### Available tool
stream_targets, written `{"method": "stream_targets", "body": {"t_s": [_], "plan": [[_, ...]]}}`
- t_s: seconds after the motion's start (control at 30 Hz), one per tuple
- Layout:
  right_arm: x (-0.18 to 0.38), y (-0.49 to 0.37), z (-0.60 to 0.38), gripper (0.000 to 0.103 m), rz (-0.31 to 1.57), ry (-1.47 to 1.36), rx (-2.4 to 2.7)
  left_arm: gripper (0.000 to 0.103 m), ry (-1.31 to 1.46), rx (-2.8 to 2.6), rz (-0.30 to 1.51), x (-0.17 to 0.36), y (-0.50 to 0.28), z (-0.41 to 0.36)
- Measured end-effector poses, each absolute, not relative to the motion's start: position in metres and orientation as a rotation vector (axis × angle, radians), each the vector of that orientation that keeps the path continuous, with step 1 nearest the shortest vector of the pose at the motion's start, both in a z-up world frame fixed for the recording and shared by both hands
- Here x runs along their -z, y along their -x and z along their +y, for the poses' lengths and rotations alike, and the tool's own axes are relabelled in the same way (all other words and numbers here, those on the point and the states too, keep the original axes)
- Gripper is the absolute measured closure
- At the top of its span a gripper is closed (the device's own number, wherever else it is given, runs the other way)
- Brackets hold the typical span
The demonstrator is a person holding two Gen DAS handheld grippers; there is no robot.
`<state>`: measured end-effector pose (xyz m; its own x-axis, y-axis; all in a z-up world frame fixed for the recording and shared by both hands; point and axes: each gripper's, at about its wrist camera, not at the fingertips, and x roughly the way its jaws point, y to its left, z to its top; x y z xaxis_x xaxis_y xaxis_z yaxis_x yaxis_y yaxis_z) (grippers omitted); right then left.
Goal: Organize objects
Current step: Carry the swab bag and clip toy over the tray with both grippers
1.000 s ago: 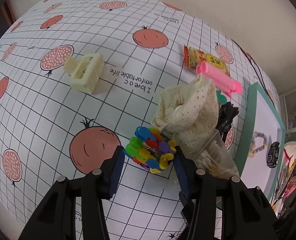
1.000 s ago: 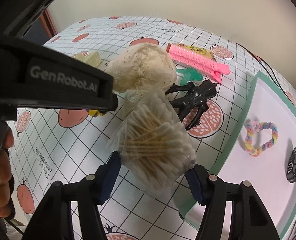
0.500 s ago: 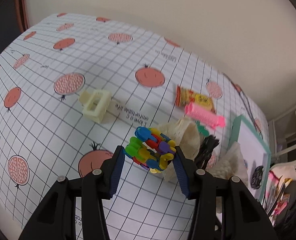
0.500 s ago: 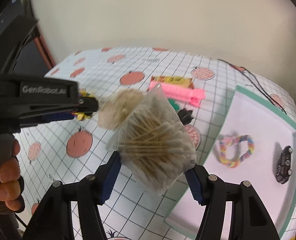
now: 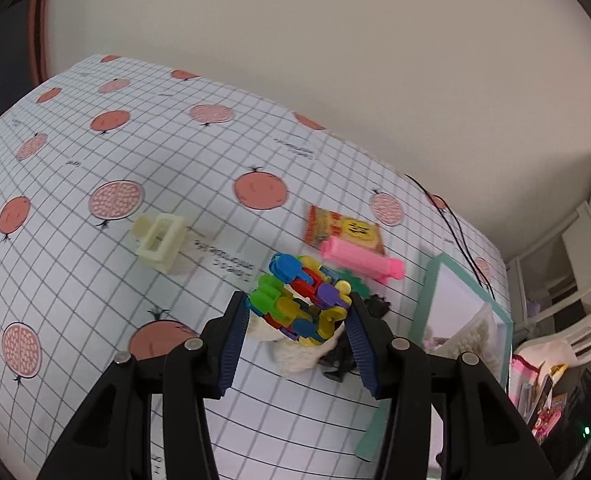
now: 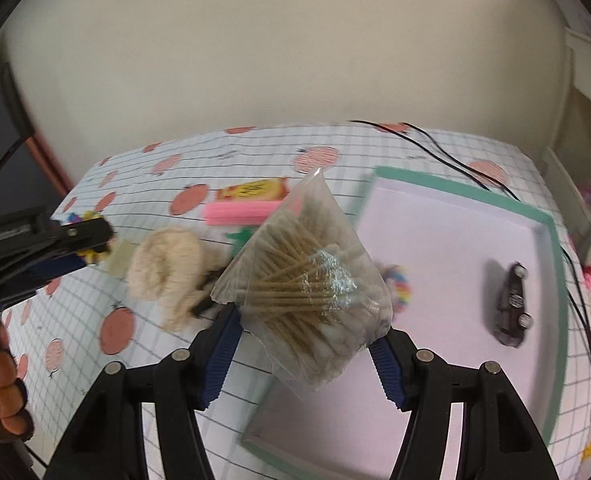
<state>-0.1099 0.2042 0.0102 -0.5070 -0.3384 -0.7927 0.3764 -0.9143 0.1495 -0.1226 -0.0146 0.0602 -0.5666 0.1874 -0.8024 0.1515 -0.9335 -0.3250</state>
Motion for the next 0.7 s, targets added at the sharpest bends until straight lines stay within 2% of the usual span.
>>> {"method": "stream_targets", "body": {"t_s": [0.53,0.7], "plan": [[0.006,0.126,0.269,0.038,-0.024,-1.416,2.499,0.053,1.458,-2.537,-0.3,-0.048,0.108,0.088],[0.008,0.127,0.286,0.038,-0.041,-1.447,2.511,0.052,1.482,-2.488,-0.267,-0.042,0.103,0.109]]}}
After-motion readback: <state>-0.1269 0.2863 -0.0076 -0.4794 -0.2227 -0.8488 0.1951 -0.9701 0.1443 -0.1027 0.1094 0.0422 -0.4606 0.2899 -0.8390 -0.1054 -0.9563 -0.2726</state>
